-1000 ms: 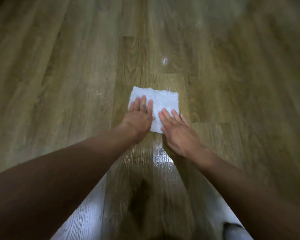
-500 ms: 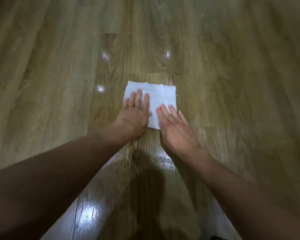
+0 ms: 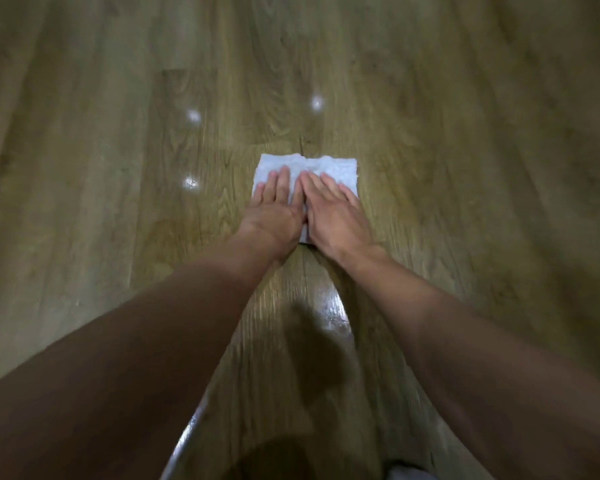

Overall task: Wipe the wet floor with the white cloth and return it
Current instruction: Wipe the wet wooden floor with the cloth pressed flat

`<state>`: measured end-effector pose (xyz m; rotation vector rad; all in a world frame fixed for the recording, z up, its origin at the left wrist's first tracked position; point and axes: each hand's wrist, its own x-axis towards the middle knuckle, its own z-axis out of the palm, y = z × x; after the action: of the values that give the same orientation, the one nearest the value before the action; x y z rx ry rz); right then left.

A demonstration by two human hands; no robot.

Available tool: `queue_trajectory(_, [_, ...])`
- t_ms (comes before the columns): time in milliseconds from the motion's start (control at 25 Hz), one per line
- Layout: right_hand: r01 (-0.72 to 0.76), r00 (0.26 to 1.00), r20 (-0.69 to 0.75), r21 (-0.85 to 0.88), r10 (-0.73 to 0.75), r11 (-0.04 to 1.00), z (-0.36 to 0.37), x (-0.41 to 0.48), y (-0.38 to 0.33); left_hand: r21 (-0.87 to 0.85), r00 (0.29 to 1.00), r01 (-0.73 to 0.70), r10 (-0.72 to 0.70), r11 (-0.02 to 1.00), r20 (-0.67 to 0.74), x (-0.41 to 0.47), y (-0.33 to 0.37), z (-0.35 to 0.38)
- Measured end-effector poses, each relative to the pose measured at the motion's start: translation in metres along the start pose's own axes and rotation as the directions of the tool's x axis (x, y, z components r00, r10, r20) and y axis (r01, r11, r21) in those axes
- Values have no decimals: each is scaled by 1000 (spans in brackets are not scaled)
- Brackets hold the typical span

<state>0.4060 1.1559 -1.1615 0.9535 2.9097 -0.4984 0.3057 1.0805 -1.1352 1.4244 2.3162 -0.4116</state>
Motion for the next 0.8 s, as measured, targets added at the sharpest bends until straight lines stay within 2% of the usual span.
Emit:
queue_trajectory(120, [-5,999,-44,90,9,996,1,-55,15,64,996,-74,76,995,-38,-22,34,9])
queue_trajectory(200, [-95,994,-37,111,100,989,2,-105,34,78,977,-194,200,978,-71,-42,66,18])
queue_trajectory(280, [-147,989,4,92,147,985,-3,-131,59,86,961,-253,260,964,-89,-48,95,23])
queue_trajectory(400, [-112,993,34,27,111,993,-17,-99,87,71,974,-211,216,975,-62,-17,112,5])
queue_trajectory(560, [-138,988,74,71,132,988,-44,-32,117,-41,1000,-18,18,999,4,26,141,-29])
queue_trajectory(640, [-124,992,34,93,121,988,-42,-51,127,-58,998,-49,48,997,-30,14,155,-22])
queue_trajectory(720, [-133,990,-34,141,139,981,-30,-101,128,-25,980,-159,155,987,-127,-8,166,-3])
queue_trajectory(800, [-164,982,-65,177,178,970,-21,-145,135,-7,954,-254,250,967,-164,-14,176,13])
